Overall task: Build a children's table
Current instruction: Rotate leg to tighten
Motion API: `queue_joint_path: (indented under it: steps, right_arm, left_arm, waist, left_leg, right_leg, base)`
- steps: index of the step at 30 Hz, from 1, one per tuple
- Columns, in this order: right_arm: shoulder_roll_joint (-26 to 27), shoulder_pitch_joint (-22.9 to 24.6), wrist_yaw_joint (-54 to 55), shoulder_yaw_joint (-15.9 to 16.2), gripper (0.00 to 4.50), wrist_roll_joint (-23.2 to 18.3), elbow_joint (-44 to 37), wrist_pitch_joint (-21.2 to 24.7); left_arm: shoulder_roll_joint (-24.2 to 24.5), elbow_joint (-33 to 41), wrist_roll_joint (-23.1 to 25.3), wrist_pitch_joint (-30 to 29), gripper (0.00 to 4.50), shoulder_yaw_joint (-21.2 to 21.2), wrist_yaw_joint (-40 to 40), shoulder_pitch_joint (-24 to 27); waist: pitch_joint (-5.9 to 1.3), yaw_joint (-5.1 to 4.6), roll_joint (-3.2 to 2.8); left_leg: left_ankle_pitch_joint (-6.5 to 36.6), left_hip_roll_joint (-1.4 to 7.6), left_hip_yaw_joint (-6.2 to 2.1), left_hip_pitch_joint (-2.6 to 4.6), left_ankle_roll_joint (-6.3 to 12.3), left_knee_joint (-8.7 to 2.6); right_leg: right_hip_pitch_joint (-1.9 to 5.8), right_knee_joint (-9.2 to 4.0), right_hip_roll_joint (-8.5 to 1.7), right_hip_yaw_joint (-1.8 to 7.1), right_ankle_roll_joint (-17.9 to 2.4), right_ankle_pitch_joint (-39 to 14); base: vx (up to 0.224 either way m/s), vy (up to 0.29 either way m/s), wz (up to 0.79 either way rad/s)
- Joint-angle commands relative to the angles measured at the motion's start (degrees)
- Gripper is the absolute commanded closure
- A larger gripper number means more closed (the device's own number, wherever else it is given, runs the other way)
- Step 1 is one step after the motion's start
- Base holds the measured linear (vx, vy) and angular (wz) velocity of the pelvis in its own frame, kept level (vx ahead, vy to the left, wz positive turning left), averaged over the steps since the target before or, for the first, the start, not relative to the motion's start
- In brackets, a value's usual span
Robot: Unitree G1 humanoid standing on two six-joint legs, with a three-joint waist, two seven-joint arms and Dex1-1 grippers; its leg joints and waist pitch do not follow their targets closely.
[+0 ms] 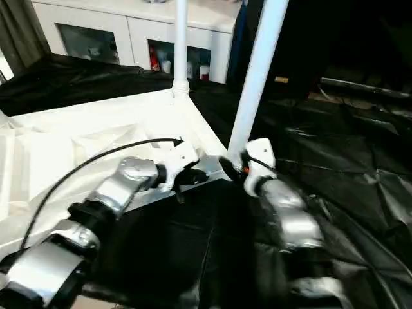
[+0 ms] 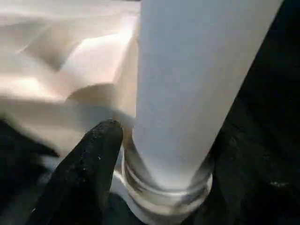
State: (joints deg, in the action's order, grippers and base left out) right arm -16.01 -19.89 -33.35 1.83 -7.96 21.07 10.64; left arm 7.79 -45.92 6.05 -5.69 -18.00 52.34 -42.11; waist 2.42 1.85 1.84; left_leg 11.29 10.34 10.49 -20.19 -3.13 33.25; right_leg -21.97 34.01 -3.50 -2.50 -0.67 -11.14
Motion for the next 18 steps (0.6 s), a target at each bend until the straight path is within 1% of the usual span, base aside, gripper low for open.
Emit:
queue_joint_path:
  steps: [1, 2, 3, 4, 5, 7, 9, 10, 12, 16, 17, 18]
  right_arm:
    - [-1.04, 1.55, -8.44, 3.82, 1.41, -2.26, -2.44, 0.62]
    - [-3.63, 2.29, -12.86, 3.51, 1.41, -3.64, -4.36, 0.5]
    - [-4.69, 2.59, -14.61, 3.31, 1.41, -4.31, -5.09, 0.64]
    - [-5.41, 2.8, -15.78, 3.18, 1.41, -4.77, -5.54, 0.81]
    - [-6.57, 3.18, -17.65, 3.07, 1.41, -5.61, -6.34, 1.4]
    - [-9.81, 4.44, -22.78, 3.28, 1.41, -7.14, -8.73, 2.55]
    - [-11.31, 5.06, -25.11, 3.38, 1.41, -7.79, -9.87, 3.22]
    - [-11.81, 5.23, -25.98, 3.5, 1.41, -8.04, -10.21, 3.47]
    - [-12.97, 5.55, -28.44, 4.03, 1.41, -8.77, -10.89, 4.05]
    - [-13.09, 5.59, -29.44, 4.24, 1.41, -9.18, -11.13, 4.54]
    - [-13.11, 5.61, -29.56, 4.28, 1.65, -9.39, -11.24, 4.71]
    - [-13.02, 5.55, -29.83, 4.24, 1.65, -9.72, -11.29, 4.94]
  left_arm:
    - [1.4, 0.69, 0.18, 1.37, 4.5, -2.07, 4.22, 1.18]
    - [3.21, 1.45, -0.18, 3.06, 4.5, -2.2, 7.05, 1.76]
    - [4.0, 1.75, -0.36, 4.28, 4.5, -2.28, 8.34, 1.99]
    - [4.53, 2.04, -0.56, 5.11, 4.5, -2.34, 9.39, 2.19]
    - [5.29, 2.76, -1.08, 5.49, 4.5, -2.37, 11.2, 2.59]
    - [7.19, 5.13, -2.65, 4.75, 4.5, -2.22, 15.76, 3.5]
    - [8.17, 6.38, -3.17, 4.36, 4.5, -2.29, 17.79, 3.91]
    - [8.62, 6.93, -3.35, 4.3, 4.5, -2.42, 18.76, 4.12]
    - [9.91, 8.61, -4.21, 3.99, 4.5, -2.79, 21.64, 4.88]
    - [10.36, 9.47, -4.79, 3.86, 4.5, -2.81, 23.1, 5.38]
    - [10.47, 9.8, -4.9, 3.66, 4.5, -2.8, 23.4, 5.55]
    - [10.69, 10.44, -5.12, 3.13, 4.5, -2.86, 24.0, 5.83]
  waist:
    - [-2.98, 0.31, 0.13]
    - [-3.0, 0.24, 0.16]
    - [-2.87, 0.35, 0.12]
    - [-2.95, 0.31, 0.17]
    - [-2.9, 0.25, 0.09]
    - [-2.77, 0.43, -0.03]
    - [-2.71, 0.39, -0.09]
    - [-2.75, 0.32, -0.16]
    - [-2.7, 0.32, -0.12]
    - [-2.8, 0.4, -0.06]
    - [-2.79, 0.41, -0.05]
    - [-2.81, 0.45, -0.12]
  left_leg:
    - [9.48, 3.08, -1.09, -0.05, 4.57, -3.7]
    - [8.86, 3.04, -1.02, -0.17, 5.1, -3.65]
    - [8.51, 3.04, -1.01, -0.29, 5.83, -3.64]
    - [8.73, 3.12, -0.97, -0.13, 6.08, -3.58]
    - [8.79, 3.18, -0.97, -0.14, 6.07, -3.65]
    - [9.5, 3.41, -0.97, 0.15, 5.47, -3.73]
    - [9.69, 3.5, -0.96, 0.11, 5.25, -3.8]
    - [9.93, 3.53, -0.97, 0.25, 5.03, -3.85]
    - [9.87, 3.5, -0.95, 0.19, 4.72, -3.83]
    - [8.66, 3.44, -0.89, 0.18, 4.85, -3.68]
    - [8.64, 3.43, -0.9, 0.16, 4.82, -3.67]
    - [8.6, 3.45, -0.89, 0.25, 4.8, -3.68]
  right_leg:
    - [2.59, -3.91, -4.95, 2.75, -13.35, -5.99]
    - [2.61, -3.75, -4.91, 2.75, -13.79, -4.87]
    - [2.7, -3.77, -4.91, 2.72, -14.27, -3.98]
    - [2.67, -3.73, -4.96, 2.65, -14.65, -4.32]
    - [2.65, -3.73, -4.99, 2.63, -14.83, -4.7]
    - [2.59, -3.85, -4.96, 2.6, -15.11, -6.83]
    - [2.49, -3.75, -4.92, 2.62, -15.39, -7.02]
    - [2.42, -3.75, -4.86, 2.57, -15.5, -7.24]
    - [2.42, -3.71, -4.93, 2.61, -15.61, -7.43]
    - [2.47, -3.54, -4.95, 2.61, -15.99, -5.88]
    - [2.5, -3.52, -4.94, 2.61, -15.99, -5.93]
    - [2.47, -3.5, -4.94, 2.58, -16.02, -6.02]
  base:
    - [0.0, 0.0, 0.0]
    - [0.0, 0.0, 0.0]
    - [0.0, 0.0, 0.0]
    - [0.0, 0.0, 0.0]
    - [0.0, 0.0, 0.0]
    - [0.0, 0.0, 0.0]
    - [0.0, 0.0, 0.0]
    - [0.0, 0.0, 0.0]
    - [0.0, 0.0, 0.0]
    - [0.0, 0.0, 0.0]
    - [0.0, 0.0, 0.0]
    - [0.0, 0.0, 0.0]
